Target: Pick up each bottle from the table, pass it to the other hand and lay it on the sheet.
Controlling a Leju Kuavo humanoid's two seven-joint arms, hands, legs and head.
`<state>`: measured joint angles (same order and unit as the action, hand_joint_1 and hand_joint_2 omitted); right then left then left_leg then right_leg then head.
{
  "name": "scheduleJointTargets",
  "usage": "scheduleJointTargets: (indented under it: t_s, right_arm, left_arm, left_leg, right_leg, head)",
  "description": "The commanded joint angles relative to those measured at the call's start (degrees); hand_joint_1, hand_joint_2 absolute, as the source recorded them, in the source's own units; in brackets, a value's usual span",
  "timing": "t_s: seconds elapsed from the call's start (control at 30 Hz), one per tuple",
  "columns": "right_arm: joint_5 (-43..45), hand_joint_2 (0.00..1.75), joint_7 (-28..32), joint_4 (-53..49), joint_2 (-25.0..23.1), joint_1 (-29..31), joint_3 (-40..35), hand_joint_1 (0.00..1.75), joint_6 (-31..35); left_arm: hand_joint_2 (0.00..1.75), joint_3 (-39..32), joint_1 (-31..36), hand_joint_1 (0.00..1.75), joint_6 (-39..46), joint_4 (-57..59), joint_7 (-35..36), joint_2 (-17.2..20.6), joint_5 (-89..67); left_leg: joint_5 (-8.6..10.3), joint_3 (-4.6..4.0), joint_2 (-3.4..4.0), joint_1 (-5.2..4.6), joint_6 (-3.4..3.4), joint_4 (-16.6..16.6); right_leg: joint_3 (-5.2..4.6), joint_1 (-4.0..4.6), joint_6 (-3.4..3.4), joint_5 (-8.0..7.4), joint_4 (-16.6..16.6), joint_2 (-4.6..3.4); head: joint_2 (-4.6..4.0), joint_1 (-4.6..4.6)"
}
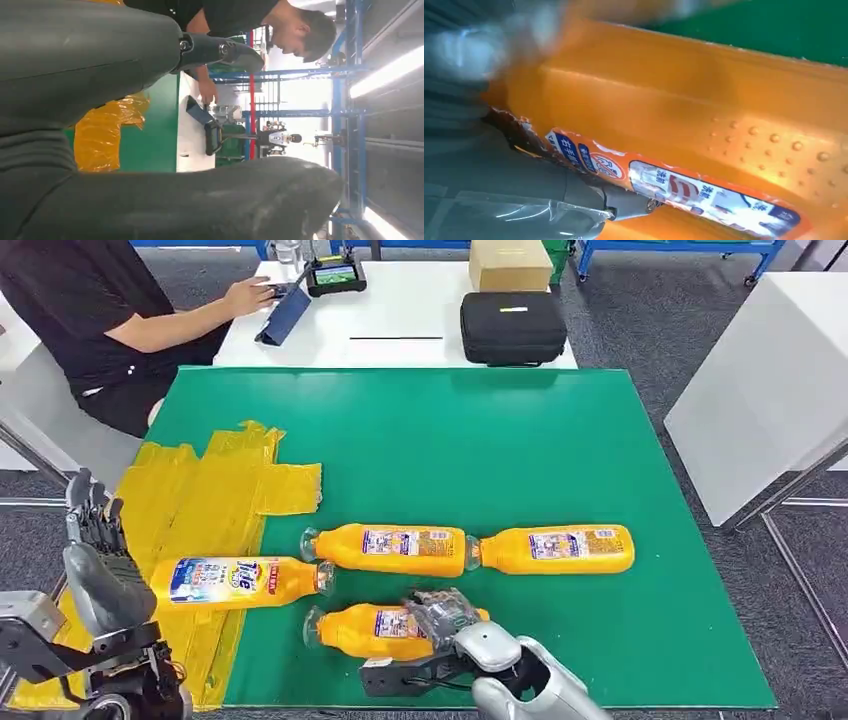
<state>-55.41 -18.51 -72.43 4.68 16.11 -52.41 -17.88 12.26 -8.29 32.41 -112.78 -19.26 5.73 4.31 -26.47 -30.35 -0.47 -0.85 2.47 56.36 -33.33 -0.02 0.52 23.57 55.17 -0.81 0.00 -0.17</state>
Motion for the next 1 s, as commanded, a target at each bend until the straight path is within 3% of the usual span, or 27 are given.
scheduleJointTargets:
  t_s: [0.03,0.2,0.5,0.57,0.6,0.73,0.77,0.8,0.87,0.93,1.0]
  right_arm:
    - [4.66,1.75,-0.59,-5.34,4.83,-5.52,4.04,1.75,-0.18]
    - [6.29,1.75,-1.64,-11.78,6.38,-6.62,6.84,1.75,-2.44]
    - [10.10,1.75,-1.18,-16.82,8.33,-13.52,12.16,1.75,-1.65]
    - [14.33,1.75,-1.97,-19.52,7.96,-14.80,14.97,1.75,-0.15]
    - [21.50,1.75,-1.68,-21.57,7.81,-16.89,17.80,1.75,-1.40]
    - [23.83,1.75,-1.14,-22.82,8.98,-17.63,17.99,1.75,-1.84]
    - [33.03,1.75,0.10,-22.45,8.23,-18.90,20.30,1.75,-3.91]
    - [39.75,1.75,1.50,-21.87,8.02,-19.38,21.96,1.75,-3.67]
    - [46.29,1.75,3.44,-22.15,8.51,-18.82,23.17,1.75,0.76]
    - [47.41,1.75,3.34,-23.90,8.71,-18.98,23.48,1.75,2.59]
    - [44.98,1.75,9.34,-27.26,5.70,-19.67,26.02,1.75,14.37]
  left_arm:
    - [0.00,1.85,1.78,0.00,0.19,4.35,0.85,1.53,0.73]
    - [0.00,2.39,3.53,0.00,-0.01,5.64,1.07,1.68,1.44]
    - [0.00,1.74,-0.97,0.00,-4.28,3.55,5.09,0.88,10.14]
    - [0.00,0.88,-1.62,0.00,-6.17,2.33,6.20,0.85,13.20]
    - [0.00,0.65,-2.83,0.00,-6.49,1.37,6.50,0.78,13.05]
    - [0.00,0.76,-3.48,0.00,-6.90,1.25,6.63,0.80,13.47]
    - [0.00,1.09,-3.82,0.00,-9.02,1.25,8.04,1.34,17.38]
    - [1.75,1.30,-4.01,0.00,-10.13,1.65,8.75,1.81,20.11]
    - [1.75,0.79,-5.03,0.00,-12.80,0.65,9.49,2.42,26.18]
    - [1.75,0.33,-6.01,0.00,-13.02,-0.69,9.44,2.69,26.73]
    - [1.75,-0.54,-6.80,0.00,-15.14,-2.85,9.84,1.82,29.03]
  left_leg:
    - [0.04,0.10,-0.33,0.05,-0.17,-0.07]
    - [-0.01,0.17,-0.29,0.02,-0.18,-0.08]
    - [-0.06,0.03,-0.13,-0.02,-0.10,-0.04]
    - [-0.15,0.08,-0.15,0.03,-0.21,-0.03]
    - [-0.13,0.00,-0.17,-0.01,-0.13,-0.01]
    - [-0.15,-0.06,-0.11,0.00,-0.12,0.00]
    - [-0.19,0.00,-0.07,0.03,-0.17,0.01]
    - [-0.13,-0.05,-0.09,-0.02,-0.11,-0.04]
    - [-0.13,-0.04,-0.11,0.02,-0.13,-0.03]
    - [-0.15,-0.13,0.02,-0.03,-0.11,0.01]
    - [-0.14,-0.29,0.05,-0.02,-0.10,0.01]
  right_leg:
    - [0.25,0.03,0.05,0.05,-0.12,0.43]
    - [0.31,0.03,0.05,0.09,-0.13,0.37]
    - [0.14,-0.02,0.03,0.07,-0.06,0.17]
    - [0.20,0.03,0.04,0.13,-0.07,0.24]
    - [0.10,-0.01,0.04,0.11,-0.03,0.24]
    - [0.05,-0.01,0.05,0.10,-0.03,0.16]
    - [0.11,0.02,0.05,0.12,-0.04,0.15]
    - [0.05,-0.03,0.04,0.09,-0.04,0.14]
    - [0.08,0.01,0.03,0.09,-0.07,0.18]
    - [-0.07,-0.03,0.04,0.07,0.01,0.03]
    - [-0.14,-0.03,0.03,0.05,0.01,-0.01]
  head:
    - [0.00,0.02]
    - [0.00,0.02]
    - [0.00,0.00]
    - [0.00,0.00]
    - [0.00,0.00]
    - [0.00,0.00]
    - [0.00,0.02]
    - [0.00,0.00]
    - [0.00,0.00]
    - [0.00,0.02]
    - [0.00,-0.04]
